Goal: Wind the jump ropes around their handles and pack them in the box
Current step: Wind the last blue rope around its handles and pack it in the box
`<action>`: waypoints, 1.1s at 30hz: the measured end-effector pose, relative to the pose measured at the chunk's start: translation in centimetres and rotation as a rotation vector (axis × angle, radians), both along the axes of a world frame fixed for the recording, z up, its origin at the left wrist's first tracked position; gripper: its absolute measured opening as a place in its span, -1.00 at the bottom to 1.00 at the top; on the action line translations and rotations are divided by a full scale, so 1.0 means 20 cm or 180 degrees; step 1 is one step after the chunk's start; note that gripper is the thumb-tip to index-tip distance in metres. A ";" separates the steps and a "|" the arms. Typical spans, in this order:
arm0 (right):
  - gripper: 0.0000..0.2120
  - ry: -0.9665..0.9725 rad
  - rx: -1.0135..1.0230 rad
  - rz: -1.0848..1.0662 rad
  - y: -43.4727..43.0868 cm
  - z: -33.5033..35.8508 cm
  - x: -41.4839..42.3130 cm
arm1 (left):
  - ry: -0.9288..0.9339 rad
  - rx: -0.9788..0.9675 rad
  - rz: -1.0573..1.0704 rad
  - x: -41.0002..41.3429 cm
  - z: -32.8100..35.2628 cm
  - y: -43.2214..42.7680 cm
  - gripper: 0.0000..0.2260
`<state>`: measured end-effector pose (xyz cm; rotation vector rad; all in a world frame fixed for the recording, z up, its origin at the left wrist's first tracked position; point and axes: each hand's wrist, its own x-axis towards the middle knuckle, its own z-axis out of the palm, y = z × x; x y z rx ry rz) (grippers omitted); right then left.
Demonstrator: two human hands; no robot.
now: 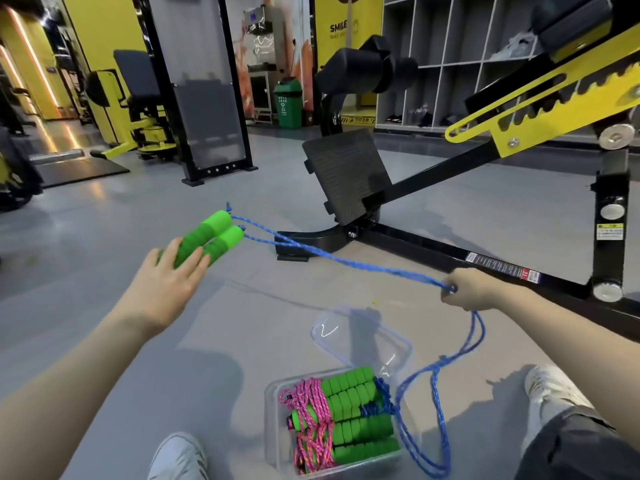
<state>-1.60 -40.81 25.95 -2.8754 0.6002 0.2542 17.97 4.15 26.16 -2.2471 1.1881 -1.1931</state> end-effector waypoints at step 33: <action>-0.71 -0.1834 0.0134 -0.0118 0.10 0.32 0.05 | -0.0379 -0.0859 -0.1129 -0.25 0.16 -0.34 -0.66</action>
